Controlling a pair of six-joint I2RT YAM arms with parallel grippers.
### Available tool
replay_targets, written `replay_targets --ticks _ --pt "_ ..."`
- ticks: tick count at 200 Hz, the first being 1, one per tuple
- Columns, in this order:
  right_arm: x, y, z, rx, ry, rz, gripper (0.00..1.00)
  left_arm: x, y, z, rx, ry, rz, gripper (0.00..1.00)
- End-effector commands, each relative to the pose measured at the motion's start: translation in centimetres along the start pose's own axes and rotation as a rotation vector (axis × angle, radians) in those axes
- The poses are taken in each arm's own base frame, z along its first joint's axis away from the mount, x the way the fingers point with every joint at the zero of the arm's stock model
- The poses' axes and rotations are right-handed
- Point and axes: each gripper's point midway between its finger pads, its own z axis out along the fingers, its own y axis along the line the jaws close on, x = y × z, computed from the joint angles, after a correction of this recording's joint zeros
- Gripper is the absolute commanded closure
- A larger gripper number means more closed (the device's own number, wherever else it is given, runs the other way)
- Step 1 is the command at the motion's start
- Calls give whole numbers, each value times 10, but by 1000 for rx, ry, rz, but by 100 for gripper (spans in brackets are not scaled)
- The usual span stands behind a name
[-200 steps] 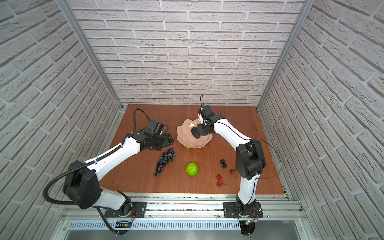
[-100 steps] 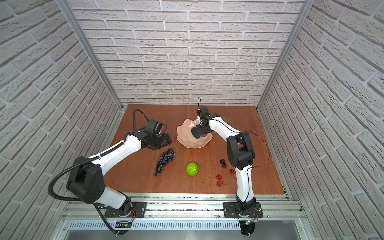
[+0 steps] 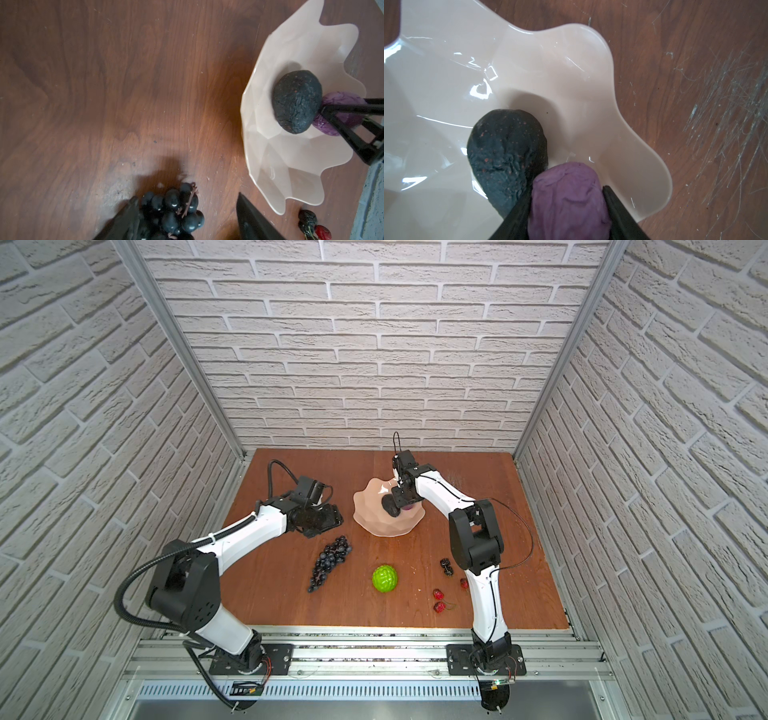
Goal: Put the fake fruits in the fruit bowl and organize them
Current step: 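Carry the purple fruit into the bowl beside the avocado and release, then grasp the green textured fruit with the left gripper while the right gripper withdraws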
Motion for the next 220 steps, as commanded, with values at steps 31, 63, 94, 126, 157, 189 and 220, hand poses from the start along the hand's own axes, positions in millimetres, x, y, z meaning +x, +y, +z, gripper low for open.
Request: replay_targets --ticks 31,63,94,126,157,189,220 --pt "-1 5 3 -37 12 5 44 -12 -16 6 59 8 17 27" --pt "2 4 12 -26 24 -6 42 -11 -20 1 77 13 9 27" --pt "1 1 15 -7 20 -24 35 -9 -20 -12 75 -9 13 27" --pt "-3 -1 6 0 4 -23 30 0 -22 -25 73 0 24 27" --pt "-17 2 -34 -31 -73 -11 28 15 -26 -38 90 25 44 26" --pt "-19 5 -70 -46 -130 -15 27 43 -30 -47 109 82 79 26" --pt "-8 13 -107 -67 -169 -24 26 72 -38 -53 133 135 155 23"
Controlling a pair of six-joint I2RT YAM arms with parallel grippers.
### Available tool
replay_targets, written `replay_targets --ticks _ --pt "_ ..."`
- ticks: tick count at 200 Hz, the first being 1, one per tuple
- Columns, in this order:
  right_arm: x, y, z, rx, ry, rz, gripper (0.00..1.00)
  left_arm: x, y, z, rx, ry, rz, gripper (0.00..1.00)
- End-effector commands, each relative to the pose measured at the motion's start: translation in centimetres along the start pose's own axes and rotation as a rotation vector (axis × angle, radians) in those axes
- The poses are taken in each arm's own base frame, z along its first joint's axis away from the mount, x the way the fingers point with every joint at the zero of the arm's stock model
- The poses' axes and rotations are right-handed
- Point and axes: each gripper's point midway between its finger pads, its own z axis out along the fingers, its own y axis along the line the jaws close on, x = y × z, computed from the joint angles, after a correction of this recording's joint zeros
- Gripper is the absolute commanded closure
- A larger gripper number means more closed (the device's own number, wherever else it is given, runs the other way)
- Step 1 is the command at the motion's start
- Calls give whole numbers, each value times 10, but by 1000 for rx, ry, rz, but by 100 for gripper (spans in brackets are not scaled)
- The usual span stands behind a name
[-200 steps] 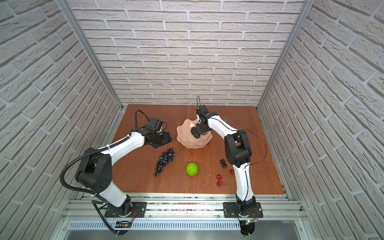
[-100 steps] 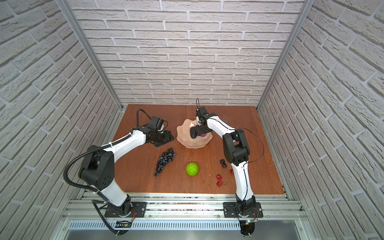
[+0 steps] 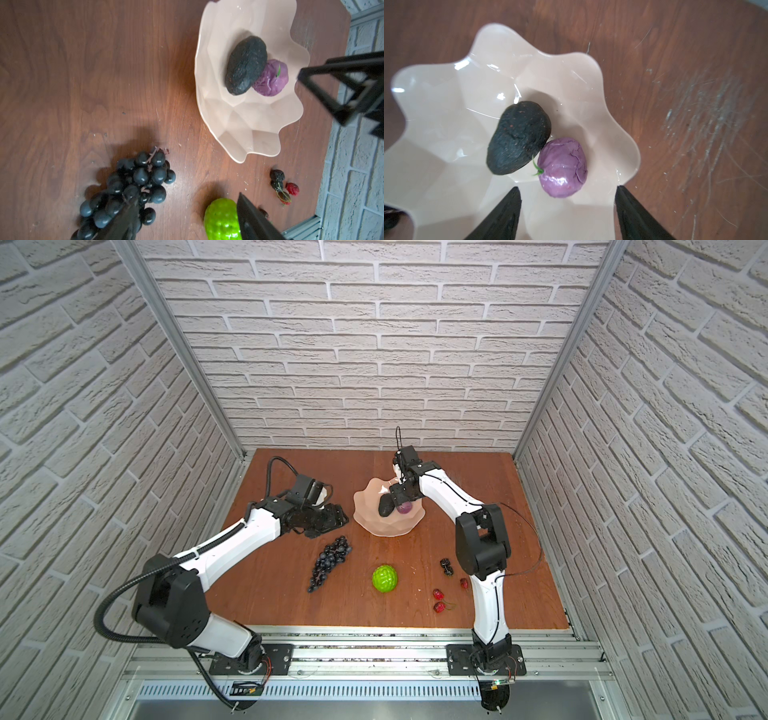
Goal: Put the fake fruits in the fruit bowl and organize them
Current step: 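Grasp the green textured fruit with the left gripper while the right gripper withdraws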
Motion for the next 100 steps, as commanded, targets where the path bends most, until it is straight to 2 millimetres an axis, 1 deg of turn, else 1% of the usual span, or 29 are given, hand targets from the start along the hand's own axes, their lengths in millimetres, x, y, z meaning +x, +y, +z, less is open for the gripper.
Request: replay_targets --ticks 1,27,35,46,64,81,100 --pt "3 13 -36 -32 -43 -9 26 28 -7 -5 20 65 58 23" --pt "18 28 -62 -62 -51 -23 26 62 -25 -4 50 175 118 21" --pt "24 31 -69 -73 -57 -22 25 74 -30 -3 47 193 150 18" --pt "32 33 -78 -94 -69 -5 25 91 -41 0 45 216 201 15" --pt "44 33 -90 -111 -90 27 23 116 -51 9 25 261 251 15" --pt "55 29 -99 -104 -120 58 21 131 -57 20 -10 287 298 14" --pt "68 20 -104 -89 -143 87 17 139 -63 32 -66 304 354 14"
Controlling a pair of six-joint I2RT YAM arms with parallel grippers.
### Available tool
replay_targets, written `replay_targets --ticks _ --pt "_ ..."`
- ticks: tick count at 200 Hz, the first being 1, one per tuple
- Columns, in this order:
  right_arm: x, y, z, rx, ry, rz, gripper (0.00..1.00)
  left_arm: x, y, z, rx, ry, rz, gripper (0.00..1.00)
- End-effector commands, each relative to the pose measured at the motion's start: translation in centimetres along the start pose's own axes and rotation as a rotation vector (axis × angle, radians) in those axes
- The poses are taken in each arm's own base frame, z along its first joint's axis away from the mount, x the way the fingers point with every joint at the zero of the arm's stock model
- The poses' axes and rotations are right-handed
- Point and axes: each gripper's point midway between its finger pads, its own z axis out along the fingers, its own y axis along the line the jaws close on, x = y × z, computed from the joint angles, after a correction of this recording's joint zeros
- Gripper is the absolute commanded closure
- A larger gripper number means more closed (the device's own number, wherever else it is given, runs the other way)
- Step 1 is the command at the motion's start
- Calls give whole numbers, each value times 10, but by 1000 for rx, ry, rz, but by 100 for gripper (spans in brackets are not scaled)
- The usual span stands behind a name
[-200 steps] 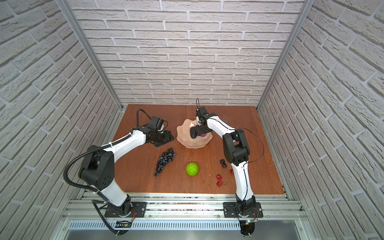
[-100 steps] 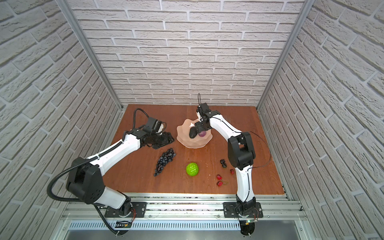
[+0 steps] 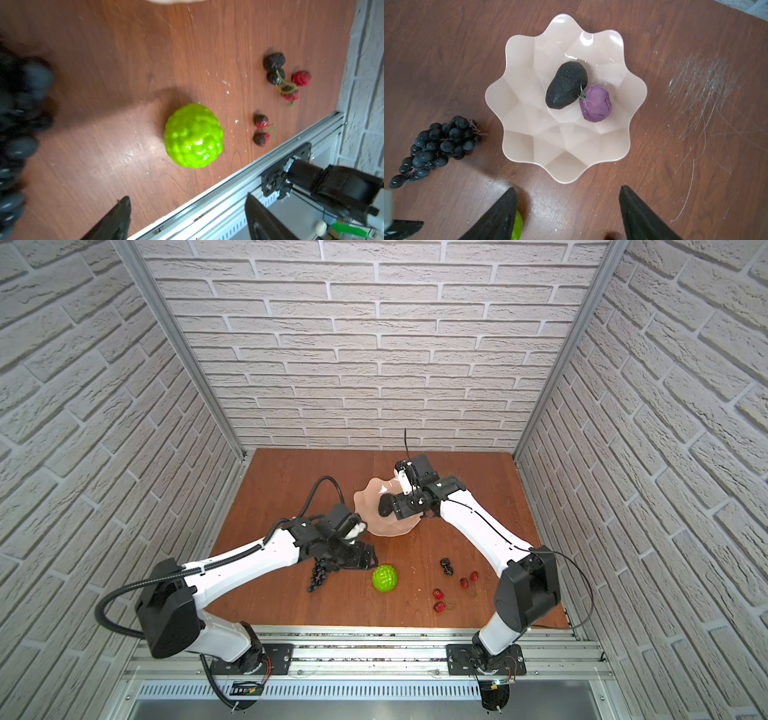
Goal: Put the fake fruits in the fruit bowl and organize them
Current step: 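Grasp the green textured fruit with the left gripper while the right gripper withdraws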
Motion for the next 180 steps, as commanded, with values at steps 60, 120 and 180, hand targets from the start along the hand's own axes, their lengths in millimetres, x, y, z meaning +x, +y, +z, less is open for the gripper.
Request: replay_targets --ticks 60,120,180 --pt "30 -42 -15 49 -116 166 16 -8 -3 40 -201 87 112 14" --pt "41 -48 -2 46 -98 185 16 -13 -5 67 -193 150 99 13" --pt "46 -48 4 43 -94 193 17 -12 -5 83 -157 183 82 20"
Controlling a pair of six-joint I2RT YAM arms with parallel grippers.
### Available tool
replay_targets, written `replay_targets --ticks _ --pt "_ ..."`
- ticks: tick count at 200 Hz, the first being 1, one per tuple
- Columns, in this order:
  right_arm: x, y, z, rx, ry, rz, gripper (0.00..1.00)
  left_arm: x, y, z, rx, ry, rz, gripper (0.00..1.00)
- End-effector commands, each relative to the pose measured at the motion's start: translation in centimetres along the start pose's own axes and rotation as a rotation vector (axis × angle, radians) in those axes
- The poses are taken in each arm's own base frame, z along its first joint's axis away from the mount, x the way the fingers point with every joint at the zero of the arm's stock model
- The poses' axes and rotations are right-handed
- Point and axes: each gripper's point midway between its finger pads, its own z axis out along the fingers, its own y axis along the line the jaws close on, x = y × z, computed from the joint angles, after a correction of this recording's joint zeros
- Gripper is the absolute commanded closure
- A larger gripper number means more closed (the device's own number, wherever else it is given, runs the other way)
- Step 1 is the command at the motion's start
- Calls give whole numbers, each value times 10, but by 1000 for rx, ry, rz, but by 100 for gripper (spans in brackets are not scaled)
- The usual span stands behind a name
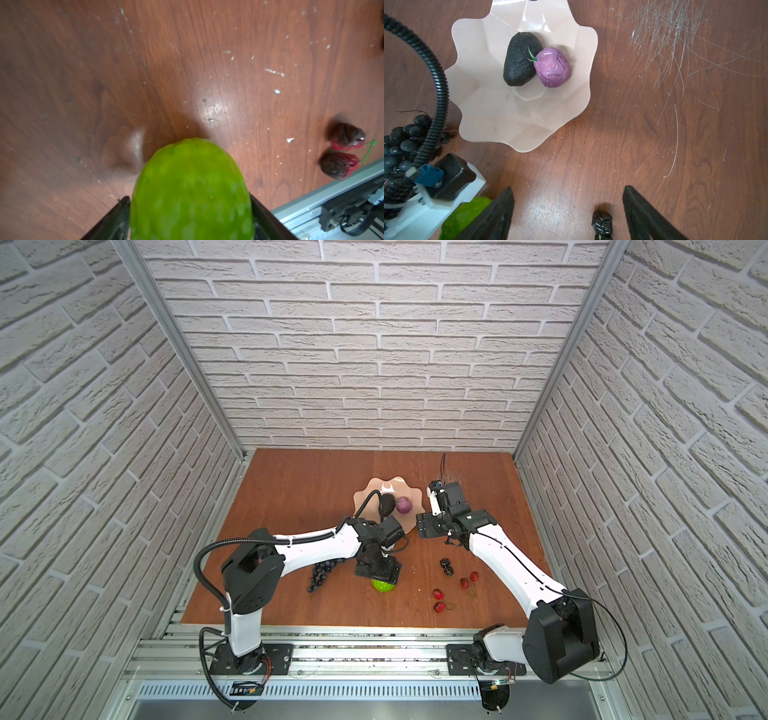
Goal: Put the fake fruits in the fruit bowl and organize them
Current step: 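Grasp the green textured fruit with the left gripper while the right gripper withdraws, then lift the green fruit with the left gripper and move it over the bowl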
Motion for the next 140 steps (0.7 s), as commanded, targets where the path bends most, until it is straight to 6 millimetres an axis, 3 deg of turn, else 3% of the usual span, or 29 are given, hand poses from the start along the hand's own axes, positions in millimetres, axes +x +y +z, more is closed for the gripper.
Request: replay_targets --ticks 1,85,119,140 --pt "-5 0 1 -10 -34 19 17 -5 -3 0 22 -1 1 20" --pt "-6 3 8 -28 -25 23 18 -1 2 -8 35 -12 -12 46" --pt "-9 4 6 -32 -30 24 18 -2 6 -30 35 -81 0 50" --pt "-12 5 3 -32 -37 22 18 0 9 -55 48 -140 10 51"
